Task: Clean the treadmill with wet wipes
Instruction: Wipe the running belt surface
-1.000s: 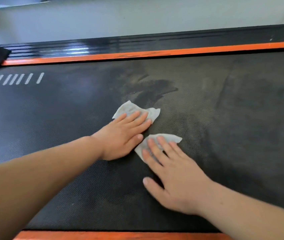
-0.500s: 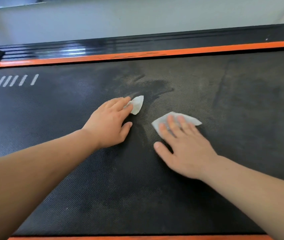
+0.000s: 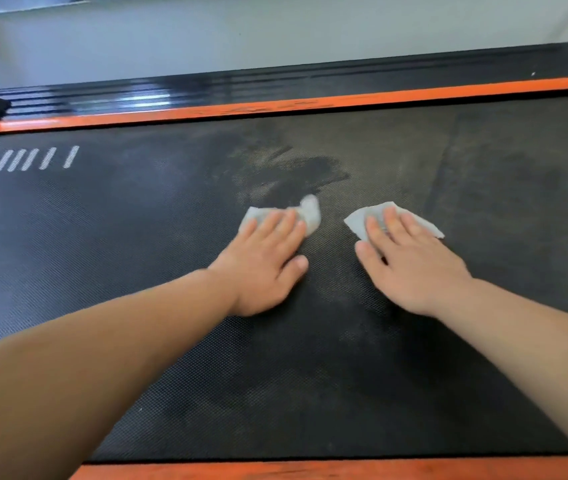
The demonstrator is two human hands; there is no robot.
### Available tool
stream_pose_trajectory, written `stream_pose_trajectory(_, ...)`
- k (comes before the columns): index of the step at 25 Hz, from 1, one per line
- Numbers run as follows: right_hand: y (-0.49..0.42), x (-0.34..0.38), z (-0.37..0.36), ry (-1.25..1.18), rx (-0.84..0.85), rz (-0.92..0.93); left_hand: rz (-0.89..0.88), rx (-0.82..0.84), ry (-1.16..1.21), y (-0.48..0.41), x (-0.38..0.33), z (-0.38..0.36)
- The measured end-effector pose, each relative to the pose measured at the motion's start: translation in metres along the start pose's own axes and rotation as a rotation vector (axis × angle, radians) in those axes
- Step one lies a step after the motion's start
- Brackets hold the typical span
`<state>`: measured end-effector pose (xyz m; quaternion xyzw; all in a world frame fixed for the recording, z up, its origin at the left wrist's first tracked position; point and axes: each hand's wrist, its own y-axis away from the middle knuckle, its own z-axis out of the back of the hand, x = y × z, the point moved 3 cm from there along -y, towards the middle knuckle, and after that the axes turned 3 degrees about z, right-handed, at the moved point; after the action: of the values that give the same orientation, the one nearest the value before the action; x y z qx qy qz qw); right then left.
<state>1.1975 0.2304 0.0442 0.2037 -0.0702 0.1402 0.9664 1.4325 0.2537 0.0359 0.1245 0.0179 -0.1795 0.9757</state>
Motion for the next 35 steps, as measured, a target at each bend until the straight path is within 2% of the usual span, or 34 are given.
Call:
stream_pose_trajectory(2, 0.002, -0.010, -0.001, -0.017, -0.007, -0.023, -0.195, 0.053, -0.027, 0.020, -0.020, -0.006)
stream_pose_trajectory(4, 0.003, -0.007, -0.005, -0.014, -0.047, -0.024, -0.224, 0.044, 0.010, 0.020, -0.013, 0.000)
stream_pose_trajectory(7, 0.002, -0.004, -0.007, -0.034, -0.055, -0.018, -0.007, -0.022, 0.164, 0.005, -0.002, 0.008)
stream_pose_trajectory(11, 0.000, -0.007, -0.002, -0.101, -0.031, -0.013, 0.095, -0.146, 0.290, 0.000, -0.004, 0.004)
stream_pose_trajectory(15, -0.001, -0.009, 0.000, -0.110, -0.020, -0.020, 0.309, -0.099, 0.160, -0.019, 0.026, 0.007)
stream_pose_trajectory(16, -0.001, -0.009, -0.001, -0.105, -0.022, -0.018, 0.235, -0.109, 0.154, -0.019, 0.015, 0.009)
stream_pose_trajectory(19, -0.003, -0.008, -0.001, -0.084, -0.032, -0.005, -0.240, -0.060, 0.146, -0.002, -0.033, 0.008)
stream_pose_trajectory(20, -0.004, -0.008, 0.000, -0.088, -0.029, 0.001, -0.286, -0.019, 0.143, 0.002, -0.034, 0.012)
stream_pose_trajectory(21, -0.004, -0.009, 0.002, -0.093, -0.021, 0.007, -0.236, -0.010, 0.139, -0.003, -0.026, 0.016)
stream_pose_trajectory(23, -0.004, -0.008, 0.003, -0.095, -0.004, 0.019, 0.053, -0.006, 0.126, -0.012, -0.006, 0.016)
stream_pose_trajectory(24, -0.005, -0.007, 0.002, -0.094, -0.001, 0.020, 0.137, -0.015, 0.121, -0.013, -0.010, 0.014)
stream_pose_trajectory(25, -0.005, -0.006, 0.001, -0.089, -0.003, 0.017, 0.115, -0.040, 0.123, -0.012, -0.022, 0.008)
stream_pose_trajectory(27, -0.007, -0.005, -0.001, -0.074, -0.021, 0.020, -0.096, -0.016, 0.104, -0.003, -0.057, -0.004)
stream_pose_trajectory(29, -0.006, -0.002, 0.001, -0.062, -0.031, 0.062, -0.190, 0.015, 0.104, 0.001, -0.052, 0.000)
stream_pose_trajectory(32, 0.003, 0.004, -0.002, -0.026, -0.028, 0.187, 0.038, -0.055, 0.096, -0.014, -0.021, 0.009)
stream_pose_trajectory(33, 0.005, 0.004, -0.005, -0.020, -0.023, 0.207, 0.064, -0.062, 0.087, -0.013, -0.026, 0.008)
stream_pose_trajectory(35, 0.003, 0.002, -0.005, -0.021, -0.024, 0.203, -0.055, -0.049, 0.081, -0.006, -0.045, -0.003)
